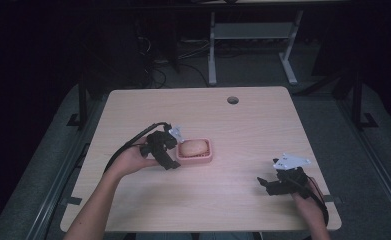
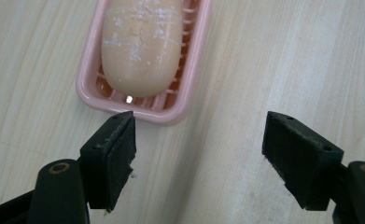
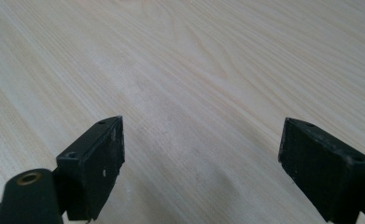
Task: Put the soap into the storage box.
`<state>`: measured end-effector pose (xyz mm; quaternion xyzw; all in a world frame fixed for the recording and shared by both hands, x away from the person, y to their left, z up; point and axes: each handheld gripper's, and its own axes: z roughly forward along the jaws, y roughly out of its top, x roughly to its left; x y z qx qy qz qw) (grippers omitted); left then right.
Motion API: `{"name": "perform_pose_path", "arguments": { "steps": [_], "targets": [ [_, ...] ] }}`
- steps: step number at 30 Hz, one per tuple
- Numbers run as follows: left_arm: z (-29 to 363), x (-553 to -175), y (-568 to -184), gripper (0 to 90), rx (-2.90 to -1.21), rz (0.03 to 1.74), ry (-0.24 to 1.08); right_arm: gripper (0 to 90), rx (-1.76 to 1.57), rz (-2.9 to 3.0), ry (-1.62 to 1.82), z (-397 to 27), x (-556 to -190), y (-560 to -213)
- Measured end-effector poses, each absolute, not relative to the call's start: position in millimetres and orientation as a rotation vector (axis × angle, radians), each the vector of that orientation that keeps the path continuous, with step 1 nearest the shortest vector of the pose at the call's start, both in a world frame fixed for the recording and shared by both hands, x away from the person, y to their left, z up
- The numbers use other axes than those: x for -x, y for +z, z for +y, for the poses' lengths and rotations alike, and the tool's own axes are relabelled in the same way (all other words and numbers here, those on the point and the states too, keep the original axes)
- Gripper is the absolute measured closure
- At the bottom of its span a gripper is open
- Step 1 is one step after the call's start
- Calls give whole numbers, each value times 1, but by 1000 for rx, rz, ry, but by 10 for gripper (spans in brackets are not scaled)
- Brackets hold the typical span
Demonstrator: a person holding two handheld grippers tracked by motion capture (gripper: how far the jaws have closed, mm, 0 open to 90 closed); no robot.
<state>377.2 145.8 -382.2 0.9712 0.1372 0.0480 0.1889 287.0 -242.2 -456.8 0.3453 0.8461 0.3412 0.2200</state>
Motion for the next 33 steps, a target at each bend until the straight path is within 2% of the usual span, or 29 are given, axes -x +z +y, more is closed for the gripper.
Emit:
{"name": "perform_pose_path", "arguments": {
  "steps": [33],
  "targets": [
    [205,-329,-410,254,-2630,512,150,138,-963,2345,924,-241,-287,-458]
  ]
}}
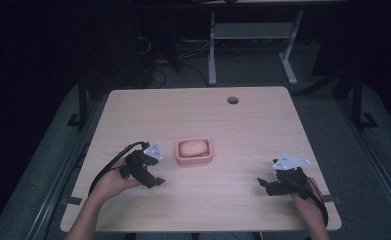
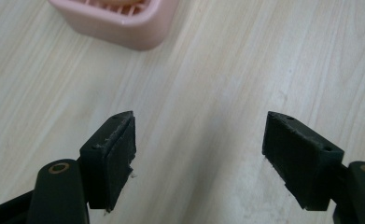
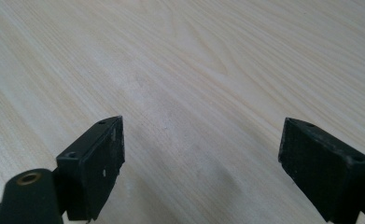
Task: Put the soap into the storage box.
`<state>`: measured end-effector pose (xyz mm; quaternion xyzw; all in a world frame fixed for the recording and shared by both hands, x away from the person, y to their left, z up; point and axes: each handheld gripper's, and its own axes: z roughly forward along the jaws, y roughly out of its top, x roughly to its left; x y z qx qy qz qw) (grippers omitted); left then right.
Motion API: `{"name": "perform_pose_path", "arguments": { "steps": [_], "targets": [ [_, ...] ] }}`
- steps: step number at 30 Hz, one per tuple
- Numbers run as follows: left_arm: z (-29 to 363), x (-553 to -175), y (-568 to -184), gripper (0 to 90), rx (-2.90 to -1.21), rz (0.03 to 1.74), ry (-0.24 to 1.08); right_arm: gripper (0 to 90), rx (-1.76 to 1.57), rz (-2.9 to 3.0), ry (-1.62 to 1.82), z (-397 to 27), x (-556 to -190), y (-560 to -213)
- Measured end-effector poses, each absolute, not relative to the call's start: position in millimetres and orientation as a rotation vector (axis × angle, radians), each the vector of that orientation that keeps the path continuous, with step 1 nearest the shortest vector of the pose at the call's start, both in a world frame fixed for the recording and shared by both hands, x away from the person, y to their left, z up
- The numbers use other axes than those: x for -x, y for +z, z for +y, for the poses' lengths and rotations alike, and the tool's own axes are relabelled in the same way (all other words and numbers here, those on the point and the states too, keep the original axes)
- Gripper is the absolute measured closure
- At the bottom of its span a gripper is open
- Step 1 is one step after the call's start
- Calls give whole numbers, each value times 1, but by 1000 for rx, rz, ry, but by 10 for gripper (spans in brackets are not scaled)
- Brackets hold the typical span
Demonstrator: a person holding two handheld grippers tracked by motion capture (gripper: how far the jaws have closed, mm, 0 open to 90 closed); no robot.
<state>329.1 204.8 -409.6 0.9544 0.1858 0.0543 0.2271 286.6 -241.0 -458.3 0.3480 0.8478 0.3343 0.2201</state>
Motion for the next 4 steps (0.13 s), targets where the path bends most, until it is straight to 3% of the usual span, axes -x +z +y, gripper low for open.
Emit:
{"name": "perform_pose_path", "arguments": {
  "steps": [4],
  "targets": [
    [217,-314,-415,252,-2601,538,181,138,-961,2340,926,-241,-286,-458]
  ]
}}
